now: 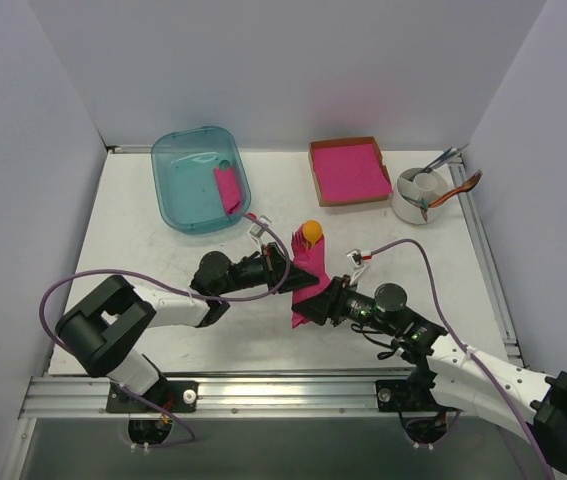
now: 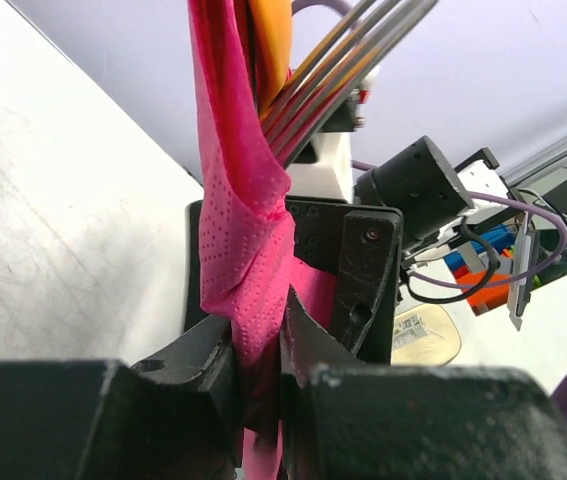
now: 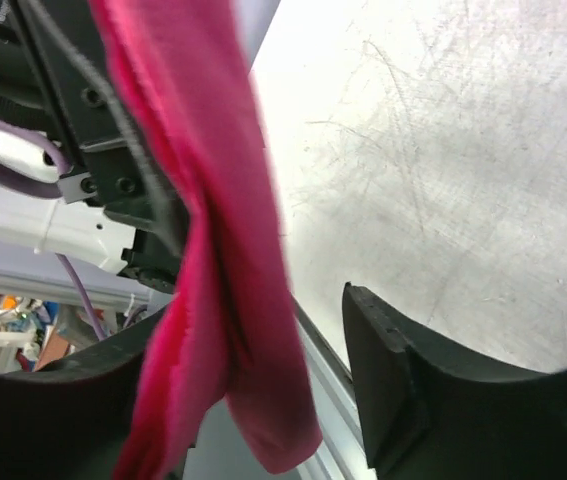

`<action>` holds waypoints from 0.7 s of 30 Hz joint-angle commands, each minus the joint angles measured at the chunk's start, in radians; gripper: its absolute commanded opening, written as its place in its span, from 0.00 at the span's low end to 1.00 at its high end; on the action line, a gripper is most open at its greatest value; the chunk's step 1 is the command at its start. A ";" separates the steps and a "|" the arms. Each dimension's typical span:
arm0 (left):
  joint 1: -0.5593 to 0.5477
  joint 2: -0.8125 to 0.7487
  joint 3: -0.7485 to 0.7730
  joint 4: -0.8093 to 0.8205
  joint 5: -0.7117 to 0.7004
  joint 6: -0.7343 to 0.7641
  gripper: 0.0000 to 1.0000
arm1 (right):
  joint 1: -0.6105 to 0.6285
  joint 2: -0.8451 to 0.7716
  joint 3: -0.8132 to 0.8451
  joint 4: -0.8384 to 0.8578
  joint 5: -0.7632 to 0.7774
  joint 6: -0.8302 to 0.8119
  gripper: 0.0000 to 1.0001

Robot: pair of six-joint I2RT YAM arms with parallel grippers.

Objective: Place the utensils on the paper napkin and roll it up
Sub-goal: Roll the napkin.

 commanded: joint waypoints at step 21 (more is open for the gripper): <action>0.052 0.011 0.080 0.011 0.019 -0.086 0.02 | 0.103 -0.006 0.015 0.071 0.051 -0.045 0.45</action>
